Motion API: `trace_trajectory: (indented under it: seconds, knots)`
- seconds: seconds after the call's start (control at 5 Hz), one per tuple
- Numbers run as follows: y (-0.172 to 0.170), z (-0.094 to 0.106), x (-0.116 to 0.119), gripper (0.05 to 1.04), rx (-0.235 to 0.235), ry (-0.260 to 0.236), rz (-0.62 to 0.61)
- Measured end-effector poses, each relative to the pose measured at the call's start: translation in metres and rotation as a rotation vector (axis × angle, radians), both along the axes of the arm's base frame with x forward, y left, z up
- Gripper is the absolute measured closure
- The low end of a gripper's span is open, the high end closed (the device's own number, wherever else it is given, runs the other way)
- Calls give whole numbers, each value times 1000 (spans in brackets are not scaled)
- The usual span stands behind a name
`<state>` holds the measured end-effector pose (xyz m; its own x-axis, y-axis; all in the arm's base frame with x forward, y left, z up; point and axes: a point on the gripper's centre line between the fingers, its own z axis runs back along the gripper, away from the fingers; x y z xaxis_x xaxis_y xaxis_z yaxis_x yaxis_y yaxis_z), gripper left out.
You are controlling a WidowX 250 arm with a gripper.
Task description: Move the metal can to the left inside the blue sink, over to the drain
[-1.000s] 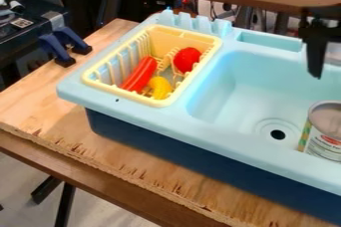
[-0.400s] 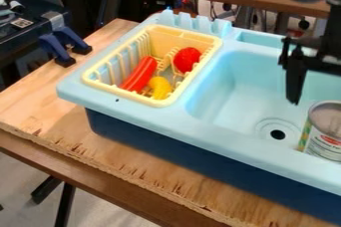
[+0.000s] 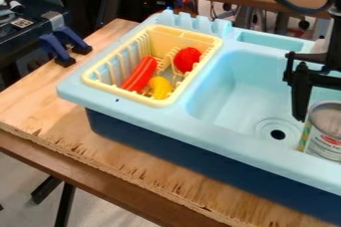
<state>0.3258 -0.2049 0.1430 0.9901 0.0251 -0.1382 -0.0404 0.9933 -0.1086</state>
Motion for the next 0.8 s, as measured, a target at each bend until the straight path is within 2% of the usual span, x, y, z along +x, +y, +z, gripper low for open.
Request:
trace_trajectory:
  seconds: [0.2, 0.4, 0.6, 0.8]
  knots:
    - [-3, -10, 0, 85, 2, 55, 31]
    - [-5, -12, 4, 85, 8, 69, 38]
    - [-6, -13, 10, 85, 20, 74, 32]
    - [-6, -13, 18, 85, 76, 57, -4]
